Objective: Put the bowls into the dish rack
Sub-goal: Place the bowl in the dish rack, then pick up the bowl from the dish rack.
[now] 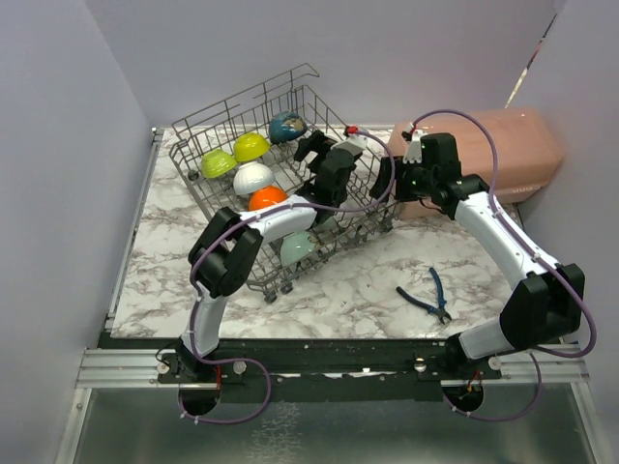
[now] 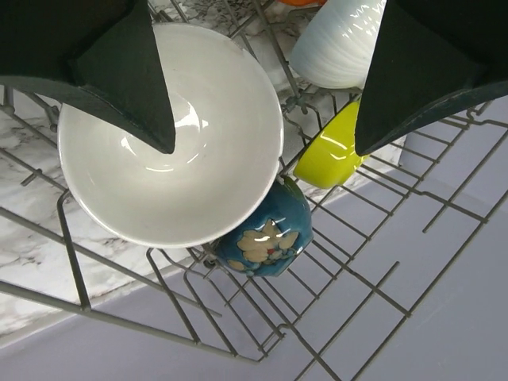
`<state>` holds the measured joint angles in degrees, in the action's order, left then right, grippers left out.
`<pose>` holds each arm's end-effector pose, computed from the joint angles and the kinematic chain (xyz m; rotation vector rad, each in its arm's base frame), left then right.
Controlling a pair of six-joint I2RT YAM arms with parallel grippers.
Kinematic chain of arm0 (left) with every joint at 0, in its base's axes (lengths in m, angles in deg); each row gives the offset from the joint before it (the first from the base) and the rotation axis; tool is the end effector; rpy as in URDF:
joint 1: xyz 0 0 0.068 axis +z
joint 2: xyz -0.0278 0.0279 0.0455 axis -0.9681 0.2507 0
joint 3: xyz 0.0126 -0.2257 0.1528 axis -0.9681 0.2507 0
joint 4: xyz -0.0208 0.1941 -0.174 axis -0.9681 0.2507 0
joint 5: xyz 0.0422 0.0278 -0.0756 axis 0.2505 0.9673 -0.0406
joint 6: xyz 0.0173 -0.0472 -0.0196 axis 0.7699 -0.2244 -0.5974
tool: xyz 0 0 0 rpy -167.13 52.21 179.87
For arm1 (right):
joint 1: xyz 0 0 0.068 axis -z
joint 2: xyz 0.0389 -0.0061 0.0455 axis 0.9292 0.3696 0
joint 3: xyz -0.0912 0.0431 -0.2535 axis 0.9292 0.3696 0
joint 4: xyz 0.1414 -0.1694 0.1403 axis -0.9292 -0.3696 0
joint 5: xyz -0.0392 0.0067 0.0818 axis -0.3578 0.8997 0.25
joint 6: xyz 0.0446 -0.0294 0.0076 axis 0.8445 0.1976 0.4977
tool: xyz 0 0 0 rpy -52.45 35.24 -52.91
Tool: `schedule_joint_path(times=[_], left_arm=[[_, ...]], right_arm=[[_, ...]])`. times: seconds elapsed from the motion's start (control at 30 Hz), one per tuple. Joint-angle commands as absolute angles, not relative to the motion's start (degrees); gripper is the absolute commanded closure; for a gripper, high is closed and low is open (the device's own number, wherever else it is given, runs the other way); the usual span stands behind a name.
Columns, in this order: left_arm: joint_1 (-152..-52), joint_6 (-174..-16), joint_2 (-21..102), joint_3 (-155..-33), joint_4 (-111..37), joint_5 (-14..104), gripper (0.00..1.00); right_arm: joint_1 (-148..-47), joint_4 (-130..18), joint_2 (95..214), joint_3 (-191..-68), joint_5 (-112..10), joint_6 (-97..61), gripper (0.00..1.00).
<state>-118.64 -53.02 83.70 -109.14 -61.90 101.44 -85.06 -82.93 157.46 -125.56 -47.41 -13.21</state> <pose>0.3723 -0.3127 0.2572 0.4100 1.6026 0.5199 0.3115 0.1012 0.3152 -0.2102 2.2778 0.4923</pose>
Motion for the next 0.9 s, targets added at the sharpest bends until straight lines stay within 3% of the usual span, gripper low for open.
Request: schedule_joint_path(times=[0.0,0.17,0.4,0.57,0.7,0.87], left_arm=[[-117.4,-63.9,76.9,-111.0,-53.6,95.2,0.03],[-112.9,-76.5,73.0,-113.3,-42.3,81.3,0.01],[-103.1,-90.4,75.2,-119.2,-31.9,60.2,0.01],[-98.5,-95.3,82.7,-127.3,-24.9,53.4,0.03],[-97.6,-95.0,87.3,-131.9,-22.9,47.3,0.10],[-96.6,-96.9,91.6,-135.9,-22.0,41.1,0.06]], right_arm=[[-84.6,-79.4,158.8,-127.7,-39.8,-14.1,0.19],[-84.8,-77.7,164.3,-133.3,-32.8,-13.4,0.23],[-87.0,-78.6,174.3,-144.7,-29.4,-13.4,0.37],[-87.8,-78.4,181.1,-151.7,-27.6,-13.0,0.55],[-88.2,-78.8,186.0,-155.8,-25.2,-13.4,0.57],[-89.0,-77.9,189.9,-157.1,-22.1,-13.5,0.62]])
